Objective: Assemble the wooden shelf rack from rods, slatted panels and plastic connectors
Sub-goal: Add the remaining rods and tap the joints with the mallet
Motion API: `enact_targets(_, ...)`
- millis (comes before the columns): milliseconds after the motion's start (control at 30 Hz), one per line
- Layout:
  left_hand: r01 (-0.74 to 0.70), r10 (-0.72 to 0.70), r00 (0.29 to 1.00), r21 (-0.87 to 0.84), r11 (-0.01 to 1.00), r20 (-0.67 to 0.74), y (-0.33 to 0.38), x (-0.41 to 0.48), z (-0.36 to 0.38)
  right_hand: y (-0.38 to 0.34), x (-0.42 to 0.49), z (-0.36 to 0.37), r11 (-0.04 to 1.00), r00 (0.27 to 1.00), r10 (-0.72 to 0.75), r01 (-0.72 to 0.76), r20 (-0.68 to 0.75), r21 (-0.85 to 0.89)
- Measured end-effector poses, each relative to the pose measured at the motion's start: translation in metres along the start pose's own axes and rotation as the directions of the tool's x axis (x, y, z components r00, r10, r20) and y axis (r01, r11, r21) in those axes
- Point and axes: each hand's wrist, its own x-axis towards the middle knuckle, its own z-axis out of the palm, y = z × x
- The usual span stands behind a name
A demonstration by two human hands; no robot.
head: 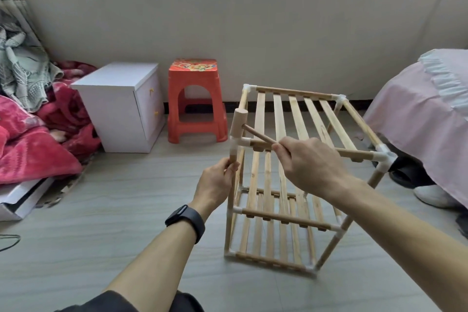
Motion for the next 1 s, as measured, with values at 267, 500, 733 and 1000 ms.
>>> enact_targets(267,-0.026,0.025,1.0,-0.059,0.998,-0.008,0.001,-0.001,-0.004,0.019,-0.023,0.014,0.98,0.982,0.091,-0.059,-0.165,0.19)
enact_targets(500,-0.449,0.578,0.753,0.397,0.801,-0.314,0.053,-0.003,-0.009,0.081,-0.056,-0.018,0.776,0.768,0.558,-0.349,-0.314,0.525)
enact_targets(733,-0.717,0.767,0.622,0.51,0.476,0.158,0.152,-0.007,0.062,0.138,-0.11,-0.063,0.737,0.706,0.649,-0.491,-0.283,0.465)
enact_targets(1000,-0.598,0.538,0.783,0.614,0.515,0.312,0.205,0.002,0.124,0.158,-0.151,-0.085,0.808,0.77,0.583,-0.516,-0.26,0.284)
